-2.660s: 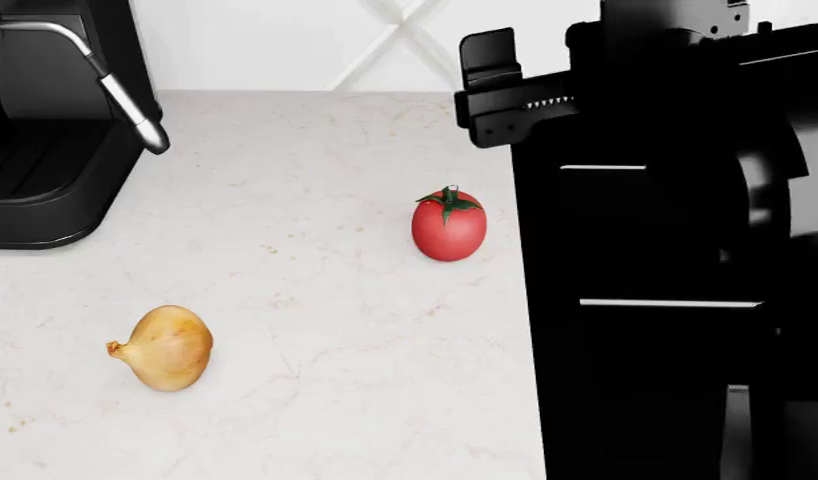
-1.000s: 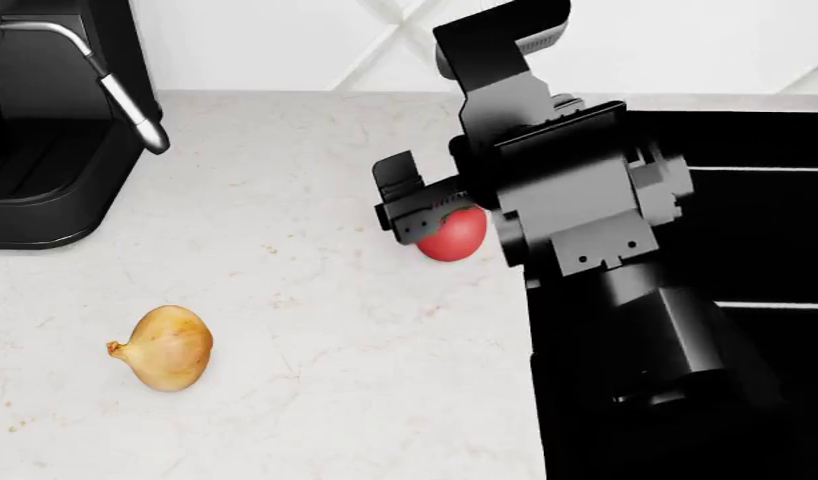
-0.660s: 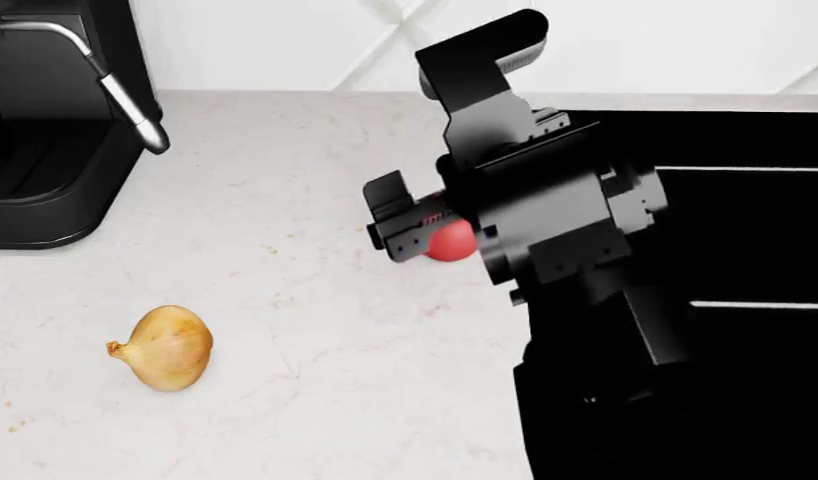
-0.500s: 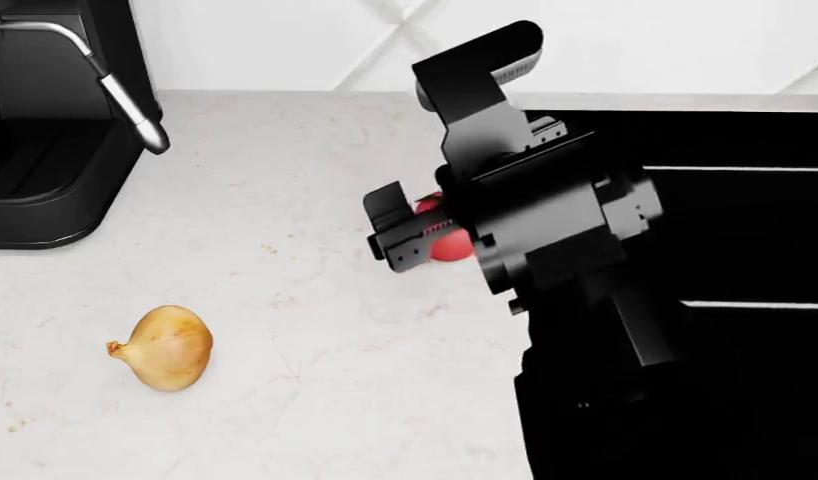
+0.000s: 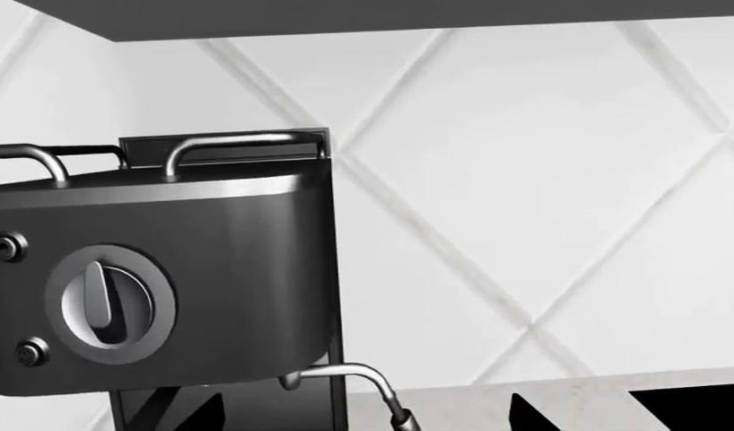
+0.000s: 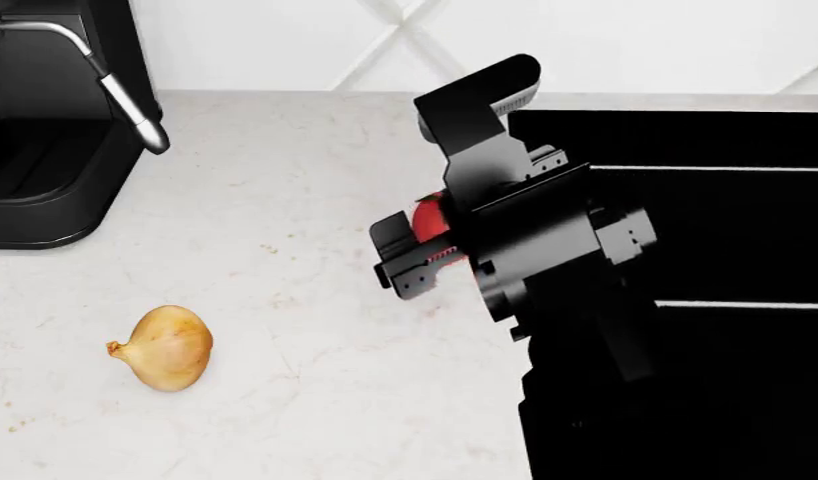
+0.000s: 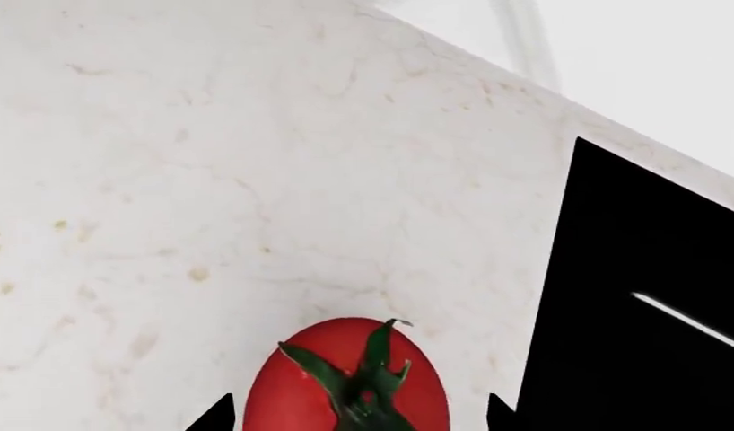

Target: Place the avocado, onion, tomato and bell pepper on the cutting board.

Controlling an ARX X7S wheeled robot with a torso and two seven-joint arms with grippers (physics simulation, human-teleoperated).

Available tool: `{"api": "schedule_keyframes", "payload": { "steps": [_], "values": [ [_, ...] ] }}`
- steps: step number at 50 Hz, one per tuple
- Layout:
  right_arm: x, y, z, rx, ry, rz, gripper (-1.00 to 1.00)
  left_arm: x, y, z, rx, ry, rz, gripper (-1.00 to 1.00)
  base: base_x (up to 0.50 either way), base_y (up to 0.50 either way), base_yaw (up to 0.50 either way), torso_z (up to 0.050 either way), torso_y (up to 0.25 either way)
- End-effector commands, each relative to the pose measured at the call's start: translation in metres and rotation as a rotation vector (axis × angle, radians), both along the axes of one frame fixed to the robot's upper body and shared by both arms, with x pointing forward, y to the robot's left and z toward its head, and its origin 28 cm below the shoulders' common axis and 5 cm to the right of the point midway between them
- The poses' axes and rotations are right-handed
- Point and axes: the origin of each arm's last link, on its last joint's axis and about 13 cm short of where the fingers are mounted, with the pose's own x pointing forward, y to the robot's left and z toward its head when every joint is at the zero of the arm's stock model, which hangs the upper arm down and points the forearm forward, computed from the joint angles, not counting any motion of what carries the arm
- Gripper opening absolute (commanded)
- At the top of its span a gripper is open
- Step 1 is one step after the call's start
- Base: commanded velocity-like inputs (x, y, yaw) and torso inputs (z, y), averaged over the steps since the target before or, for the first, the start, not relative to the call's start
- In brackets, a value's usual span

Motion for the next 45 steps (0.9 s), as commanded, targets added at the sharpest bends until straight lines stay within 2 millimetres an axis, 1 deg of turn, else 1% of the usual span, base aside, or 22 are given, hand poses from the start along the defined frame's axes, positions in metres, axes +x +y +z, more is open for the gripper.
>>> {"api": "schedule_keyframes", "payload": {
  "steps": [1, 4, 5, 11, 17, 20, 23, 24, 25, 26, 27, 33, 41, 45],
  "values": [
    [-0.001, 0.000, -0.007, -0.001, 0.017, 0.000, 1.00, 0.000, 0.000, 0.001, 0.000, -0.002, 0.001, 1.00, 0.00, 0.00, 0.00, 0.000, 0.000],
    [0.000, -0.001, -0.005, 0.000, 0.010, 0.002, 1.00, 0.001, 0.000, 0.001, -0.001, -0.001, 0.000, 1.00, 0.00, 0.00, 0.00, 0.000, 0.003],
    [0.000, -0.001, -0.004, -0.002, 0.004, 0.000, -1.00, 0.001, 0.000, 0.001, 0.000, -0.001, -0.001, 1.00, 0.00, 0.00, 0.00, 0.000, 0.000],
    [0.000, -0.001, -0.005, -0.011, 0.001, 0.013, -1.00, 0.000, 0.000, 0.000, -0.001, -0.001, 0.000, 1.00, 0.00, 0.00, 0.00, 0.000, 0.000],
    [0.001, -0.001, 0.001, -0.022, -0.017, 0.020, -1.00, -0.001, 0.001, 0.000, 0.002, -0.001, 0.001, 1.00, 0.00, 0.00, 0.00, 0.000, 0.000],
    [0.000, -0.002, 0.009, -0.028, -0.041, 0.029, -1.00, -0.001, 0.001, -0.001, 0.005, 0.002, 0.001, 1.00, 0.00, 0.00, 0.00, 0.000, 0.000],
    [-0.011, -0.006, 0.028, -0.016, -0.084, 0.031, -1.00, -0.002, 0.000, 0.000, 0.008, 0.003, 0.000, 1.00, 0.00, 0.00, 0.00, 0.000, 0.000],
    [-0.013, -0.007, 0.031, -0.018, -0.091, 0.032, -1.00, -0.002, 0.000, 0.000, 0.008, 0.003, 0.000, 1.00, 0.00, 0.00, 0.00, 0.000, 0.000],
    [-0.019, -0.008, 0.038, -0.014, -0.105, 0.034, -1.00, -0.002, -0.001, 0.001, 0.008, 0.002, -0.002, 1.00, 0.00, 0.00, 0.00, 0.000, 0.000],
    [-0.021, -0.009, 0.040, -0.014, -0.111, 0.033, -1.00, -0.002, -0.001, 0.001, 0.008, 0.001, -0.003, 1.00, 0.00, 0.00, 0.00, 0.000, 0.000],
    [-0.026, -0.011, 0.047, -0.010, -0.124, 0.032, -1.00, -0.002, -0.001, 0.001, 0.008, 0.000, -0.006, 1.00, 0.00, 0.00, 0.00, 0.000, 0.000],
    [-0.043, -0.021, 0.060, -0.004, -0.158, 0.020, -1.00, -0.004, -0.003, 0.003, 0.014, -0.001, -0.013, 1.00, 0.00, 0.00, 0.00, 0.000, 0.000],
    [-0.063, -0.026, 0.074, 0.009, -0.193, 0.020, -1.00, -0.004, -0.003, 0.005, 0.023, -0.003, -0.013, 1.00, 0.00, 0.00, 0.00, 0.000, 0.000],
    [-0.077, -0.028, 0.081, 0.013, -0.217, 0.028, -1.00, -0.004, -0.004, 0.005, 0.026, -0.001, -0.017, 1.00, 0.00, 0.00, 0.00, 0.000, 0.000]
  ]
}}
